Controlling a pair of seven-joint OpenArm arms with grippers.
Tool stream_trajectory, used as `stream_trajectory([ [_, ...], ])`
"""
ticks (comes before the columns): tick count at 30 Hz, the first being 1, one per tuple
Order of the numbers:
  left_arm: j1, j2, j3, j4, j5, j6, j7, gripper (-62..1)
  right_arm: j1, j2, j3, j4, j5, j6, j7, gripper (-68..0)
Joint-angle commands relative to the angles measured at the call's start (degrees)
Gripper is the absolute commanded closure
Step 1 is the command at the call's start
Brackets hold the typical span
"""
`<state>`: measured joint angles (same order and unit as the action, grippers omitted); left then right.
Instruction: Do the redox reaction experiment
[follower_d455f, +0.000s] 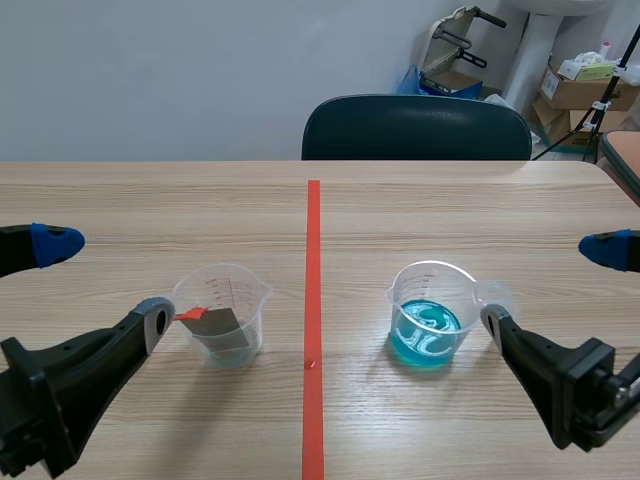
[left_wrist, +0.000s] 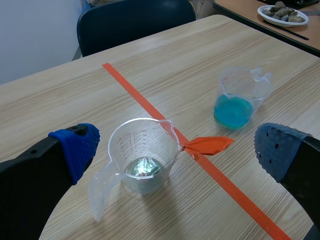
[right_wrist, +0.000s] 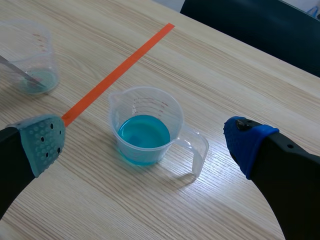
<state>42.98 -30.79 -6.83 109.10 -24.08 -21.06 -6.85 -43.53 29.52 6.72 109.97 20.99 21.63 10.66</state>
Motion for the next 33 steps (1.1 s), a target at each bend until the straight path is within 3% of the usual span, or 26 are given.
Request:
stream_trajectory([
  [1,0.00,0.59,-0.15,1.20,-0.35,0.17,-0.70,-62.3,0.50,0.15,0.07,0.70,-0.09,0.72,2.58,-67.9],
  [15,0.00,0.59,-0.15,1.20,-0.74,0.44,-1.11,-62.3,0.48,0.17,0.07,0.70,-0.02,0.70,4.13,-67.9],
  [27,9.64,0.59,-6.05,1.20,-7.21,5.16,-1.09,-62.3,0.50,0.17,0.02,0.70,-1.38,0.72,4.63,-67.9],
  [33,16.57,0.61,-9.29,1.20,-9.99,5.33,-1.14,-62.3,0.50,0.17,0.02,0.70,-1.55,0.72,4.98,-67.9],
])
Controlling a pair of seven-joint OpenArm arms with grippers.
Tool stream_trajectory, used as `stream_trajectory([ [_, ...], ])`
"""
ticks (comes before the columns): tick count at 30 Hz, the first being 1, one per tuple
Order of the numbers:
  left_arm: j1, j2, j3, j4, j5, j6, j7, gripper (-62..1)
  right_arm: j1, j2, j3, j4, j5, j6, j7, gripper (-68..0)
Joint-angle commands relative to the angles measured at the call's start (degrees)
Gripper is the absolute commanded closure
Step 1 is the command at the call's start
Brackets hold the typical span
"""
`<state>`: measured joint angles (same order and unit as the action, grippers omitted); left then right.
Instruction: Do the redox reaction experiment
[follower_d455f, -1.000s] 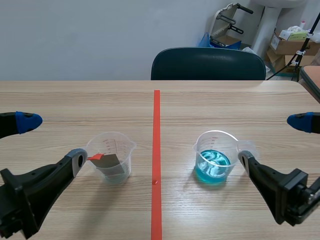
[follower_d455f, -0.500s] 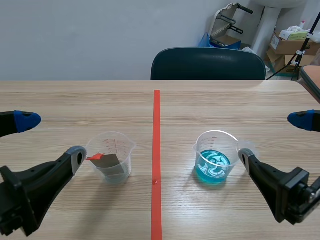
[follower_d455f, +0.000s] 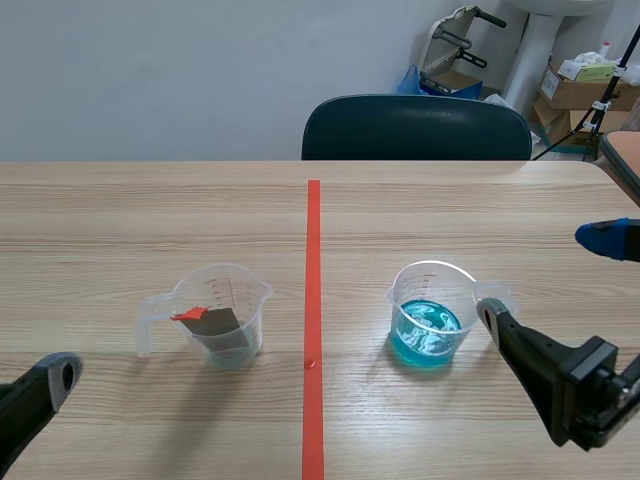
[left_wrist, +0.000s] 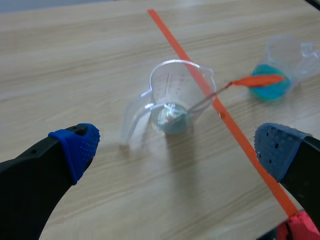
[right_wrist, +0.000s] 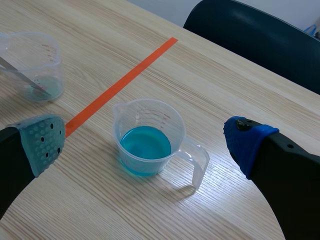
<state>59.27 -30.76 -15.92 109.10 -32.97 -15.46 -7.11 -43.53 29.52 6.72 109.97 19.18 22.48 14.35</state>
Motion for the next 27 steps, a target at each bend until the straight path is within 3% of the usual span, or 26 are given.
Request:
stream_trajectory([
  [1,1.18,0.76,-0.63,1.20,-2.05,-0.28,-0.90,-62.3,0.50,0.17,0.02,0.70,0.26,0.00,1.57,-67.9],
  [7,4.70,6.84,-5.38,1.33,-2.64,-0.81,-4.15,-62.3,0.52,0.50,0.02,0.70,-0.85,2.43,3.10,-67.9],
  [10,5.90,9.35,-8.02,1.46,-2.40,-3.54,-6.16,-62.3,0.55,0.48,0.02,0.70,-1.05,2.56,3.80,-67.9],
  [14,8.11,9.62,-9.94,3.34,-2.38,-7.50,-6.27,-62.3,0.83,0.52,-0.31,0.70,-2.71,3.10,5.62,-67.9],
  [17,9.53,9.62,-9.97,6.01,-1.51,-7.96,-6.34,-62.3,1.18,0.79,-1.46,0.70,-4.68,3.08,6.69,-67.9],
  [23,11.87,9.97,-9.97,11.13,3.69,-8.04,-5.92,-62.3,4.68,0.85,-5.33,0.70,-10.23,4.63,6.99,-67.9],
  [27,12.33,10.12,-9.81,12.22,3.69,-8.04,-5.53,-62.3,8.79,3.52,-10.21,0.70,-11.47,4.98,6.99,-67.9],
])
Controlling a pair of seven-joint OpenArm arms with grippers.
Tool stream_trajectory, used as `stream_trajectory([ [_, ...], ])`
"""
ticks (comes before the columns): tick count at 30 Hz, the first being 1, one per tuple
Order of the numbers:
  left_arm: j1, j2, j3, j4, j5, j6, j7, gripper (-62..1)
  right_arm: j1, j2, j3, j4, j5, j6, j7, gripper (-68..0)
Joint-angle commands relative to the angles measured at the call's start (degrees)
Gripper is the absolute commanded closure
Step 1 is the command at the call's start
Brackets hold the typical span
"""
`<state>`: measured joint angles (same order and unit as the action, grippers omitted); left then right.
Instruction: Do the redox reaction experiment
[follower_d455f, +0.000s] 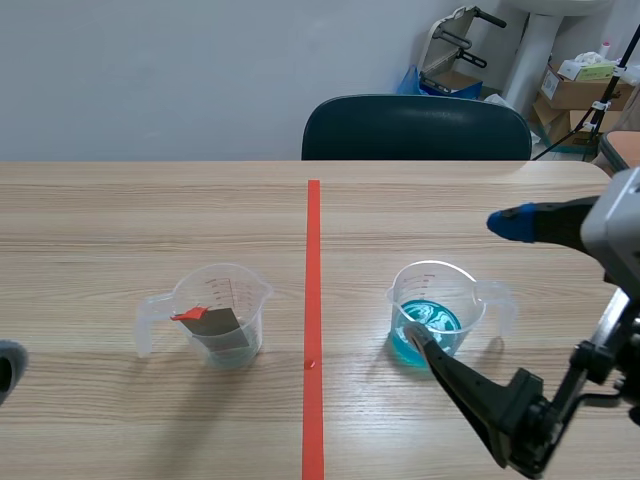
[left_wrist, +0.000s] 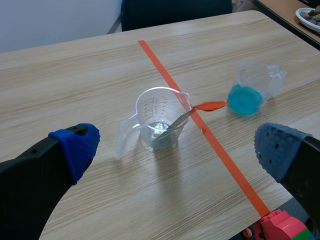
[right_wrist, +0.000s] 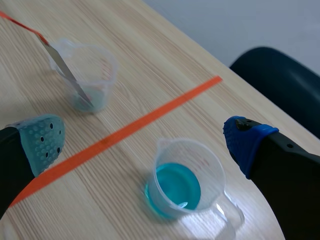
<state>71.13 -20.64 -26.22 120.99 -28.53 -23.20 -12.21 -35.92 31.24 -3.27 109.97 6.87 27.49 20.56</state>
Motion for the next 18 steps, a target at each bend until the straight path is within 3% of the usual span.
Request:
stream_trajectory([
  [1,0.48,-0.02,0.48,0.42,-0.74,-0.31,-0.37,-62.3,2.34,2.62,-1.62,0.70,0.83,0.00,0.76,-67.9],
  [5,0.48,-0.02,0.48,0.44,1.03,-0.33,-0.22,-62.3,8.11,4.72,-7.85,0.70,0.50,0.09,-0.52,-67.9],
  [10,0.44,-0.02,0.48,0.44,1.81,-0.33,-0.26,-62.3,16.46,5.57,-16.22,-0.17,-4.98,0.52,-0.94,-67.9],
  [18,0.44,-0.04,0.48,0.42,1.81,-0.33,-0.22,-62.3,29.90,4.07,-31.30,-8.98,-10.49,0.61,2.43,-67.9],
])
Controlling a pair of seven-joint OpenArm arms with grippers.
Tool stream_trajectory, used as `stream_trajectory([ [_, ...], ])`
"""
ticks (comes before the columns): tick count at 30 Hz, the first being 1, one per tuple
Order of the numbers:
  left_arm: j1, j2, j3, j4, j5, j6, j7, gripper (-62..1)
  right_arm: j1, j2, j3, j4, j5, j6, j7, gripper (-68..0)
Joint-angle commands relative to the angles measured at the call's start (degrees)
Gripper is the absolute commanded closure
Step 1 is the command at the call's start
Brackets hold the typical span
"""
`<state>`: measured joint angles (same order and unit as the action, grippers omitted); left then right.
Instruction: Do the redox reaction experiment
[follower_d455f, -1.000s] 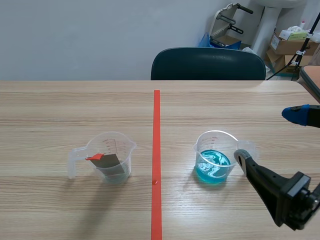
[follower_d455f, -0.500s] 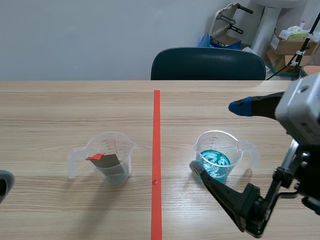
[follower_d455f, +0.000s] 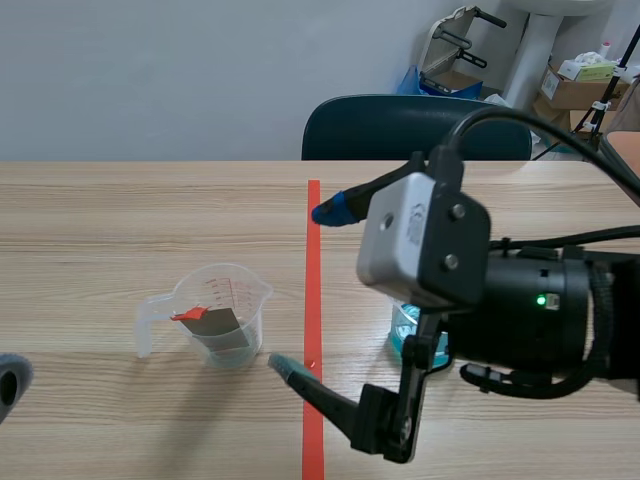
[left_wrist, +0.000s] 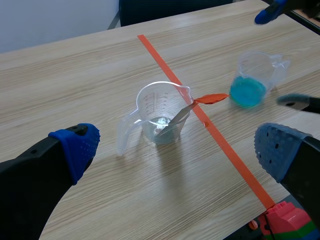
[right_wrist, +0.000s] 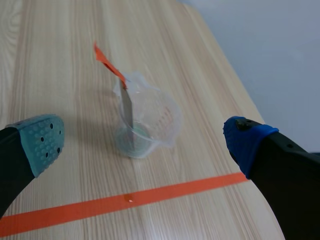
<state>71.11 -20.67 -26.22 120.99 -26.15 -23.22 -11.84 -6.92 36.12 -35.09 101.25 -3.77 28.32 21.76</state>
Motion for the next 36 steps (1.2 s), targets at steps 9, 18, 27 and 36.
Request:
stream_trajectory([
  [9,0.46,-0.02,0.48,0.42,-0.57,-0.31,-0.59,-62.3,11.63,-9.22,-8.59,-12.81,-5.53,-0.94,7.85,-67.9],
  [18,0.44,-0.02,0.48,0.42,-0.57,-0.31,-0.59,-62.3,15.43,-13.46,-11.52,-16.85,-8.07,-2.01,9.57,-53.2],
  [27,0.44,-0.02,0.48,0.42,-0.57,-0.31,-0.57,-62.3,16.22,-14.97,-11.50,-16.96,-8.07,-3.65,9.44,-39.2],
  [36,0.44,-0.02,0.48,0.42,-0.57,-0.28,-0.57,-62.3,16.61,-16.09,-11.47,-16.96,-8.04,-3.65,9.09,-7.8],
])
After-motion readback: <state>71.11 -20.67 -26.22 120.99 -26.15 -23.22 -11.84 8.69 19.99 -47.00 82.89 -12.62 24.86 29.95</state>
